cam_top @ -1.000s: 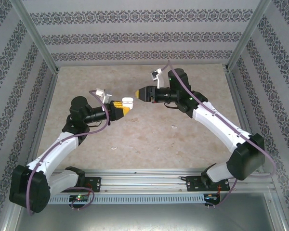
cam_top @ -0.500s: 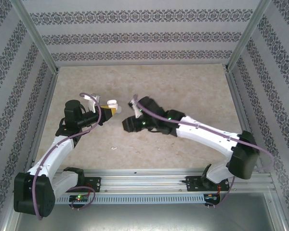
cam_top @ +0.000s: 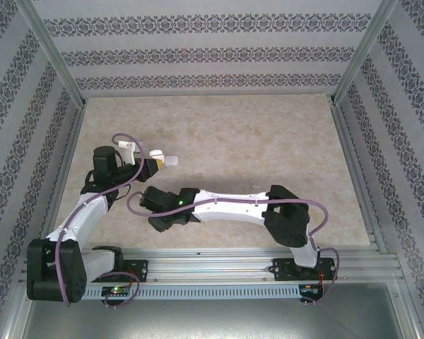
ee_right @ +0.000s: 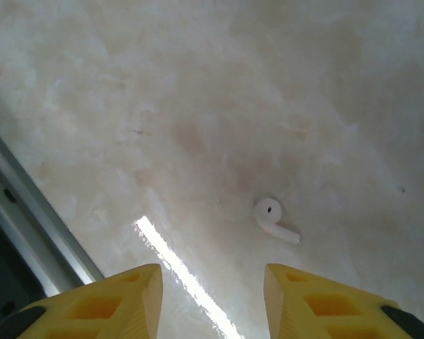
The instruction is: Insert the wireless bluetooth earbuds into the charging case
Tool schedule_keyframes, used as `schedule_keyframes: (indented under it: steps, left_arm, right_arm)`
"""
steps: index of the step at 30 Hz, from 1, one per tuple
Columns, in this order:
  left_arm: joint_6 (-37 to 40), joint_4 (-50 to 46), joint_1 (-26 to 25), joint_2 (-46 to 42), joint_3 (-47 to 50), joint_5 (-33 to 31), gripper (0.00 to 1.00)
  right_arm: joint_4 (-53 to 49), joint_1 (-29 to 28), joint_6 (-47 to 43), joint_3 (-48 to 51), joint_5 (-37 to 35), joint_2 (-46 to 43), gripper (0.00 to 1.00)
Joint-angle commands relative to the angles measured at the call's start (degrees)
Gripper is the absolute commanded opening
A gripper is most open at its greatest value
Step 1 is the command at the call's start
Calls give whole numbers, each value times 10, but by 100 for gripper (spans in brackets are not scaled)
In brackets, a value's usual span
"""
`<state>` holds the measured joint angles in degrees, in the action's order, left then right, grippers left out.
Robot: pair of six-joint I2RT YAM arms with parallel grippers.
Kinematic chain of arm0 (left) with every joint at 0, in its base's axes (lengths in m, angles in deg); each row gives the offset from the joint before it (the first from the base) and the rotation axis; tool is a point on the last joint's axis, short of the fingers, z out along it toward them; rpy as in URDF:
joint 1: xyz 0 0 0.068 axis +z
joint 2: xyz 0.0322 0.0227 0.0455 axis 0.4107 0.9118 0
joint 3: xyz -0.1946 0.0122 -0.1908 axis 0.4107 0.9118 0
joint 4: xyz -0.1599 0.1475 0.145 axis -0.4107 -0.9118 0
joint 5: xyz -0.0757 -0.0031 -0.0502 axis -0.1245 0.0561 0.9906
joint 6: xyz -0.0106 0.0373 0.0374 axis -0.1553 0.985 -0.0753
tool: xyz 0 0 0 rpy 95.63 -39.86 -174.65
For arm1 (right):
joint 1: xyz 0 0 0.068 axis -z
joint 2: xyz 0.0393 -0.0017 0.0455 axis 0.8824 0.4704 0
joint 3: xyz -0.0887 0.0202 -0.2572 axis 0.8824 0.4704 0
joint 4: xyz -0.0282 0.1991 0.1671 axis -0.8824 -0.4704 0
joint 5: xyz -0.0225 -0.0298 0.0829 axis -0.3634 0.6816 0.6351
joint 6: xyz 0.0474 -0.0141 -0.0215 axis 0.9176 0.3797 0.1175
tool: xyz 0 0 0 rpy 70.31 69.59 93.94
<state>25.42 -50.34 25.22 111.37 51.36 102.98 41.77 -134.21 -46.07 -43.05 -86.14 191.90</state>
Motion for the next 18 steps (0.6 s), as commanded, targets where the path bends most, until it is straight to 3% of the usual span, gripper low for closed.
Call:
schedule_keyframes:
  steps: [1, 18]
  left_arm:
    - [-4, -9, 14, 5, -6, 10, 0]
    - [-15, 9, 38, 47, -13, 35, 0]
  right_arm:
    - [-65, -2, -30, -39, -34, 33, 42]
    - [-140, 13, -63, -136, -26, 137, 37]
